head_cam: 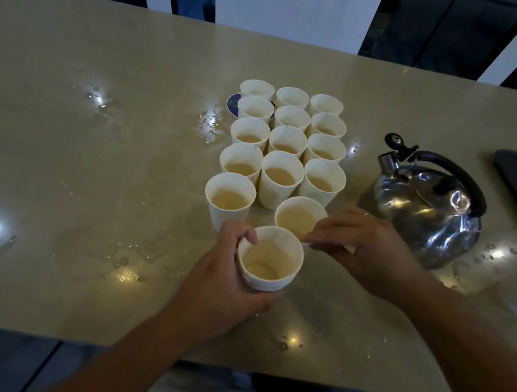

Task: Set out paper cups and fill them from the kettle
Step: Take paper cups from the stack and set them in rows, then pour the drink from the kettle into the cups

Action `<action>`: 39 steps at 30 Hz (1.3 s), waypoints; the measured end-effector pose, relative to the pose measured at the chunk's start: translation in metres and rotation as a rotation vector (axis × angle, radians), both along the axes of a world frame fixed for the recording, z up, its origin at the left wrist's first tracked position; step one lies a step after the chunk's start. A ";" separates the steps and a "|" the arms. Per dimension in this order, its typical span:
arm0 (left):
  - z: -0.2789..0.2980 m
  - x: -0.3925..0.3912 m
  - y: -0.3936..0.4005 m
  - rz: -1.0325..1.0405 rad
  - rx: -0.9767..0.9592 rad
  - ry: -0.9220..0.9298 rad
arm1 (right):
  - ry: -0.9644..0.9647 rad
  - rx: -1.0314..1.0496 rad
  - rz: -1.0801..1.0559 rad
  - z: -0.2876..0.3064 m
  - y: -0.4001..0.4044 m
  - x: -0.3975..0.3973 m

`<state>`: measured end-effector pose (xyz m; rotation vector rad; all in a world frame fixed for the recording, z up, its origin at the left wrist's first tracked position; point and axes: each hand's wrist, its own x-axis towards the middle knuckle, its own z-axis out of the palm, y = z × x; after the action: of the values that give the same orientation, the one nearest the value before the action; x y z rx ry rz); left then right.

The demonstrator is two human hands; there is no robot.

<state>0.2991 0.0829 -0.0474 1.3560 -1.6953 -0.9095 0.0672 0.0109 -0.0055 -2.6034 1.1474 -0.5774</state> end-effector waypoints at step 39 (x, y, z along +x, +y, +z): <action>0.100 -0.060 -0.099 -0.247 -0.335 -0.281 | 0.044 0.282 -1.020 0.031 -0.126 -0.129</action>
<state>0.2393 -0.0159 0.0529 1.1019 -2.1558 -0.5465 -0.0614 -0.1152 0.0252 -1.6551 2.3426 -0.4584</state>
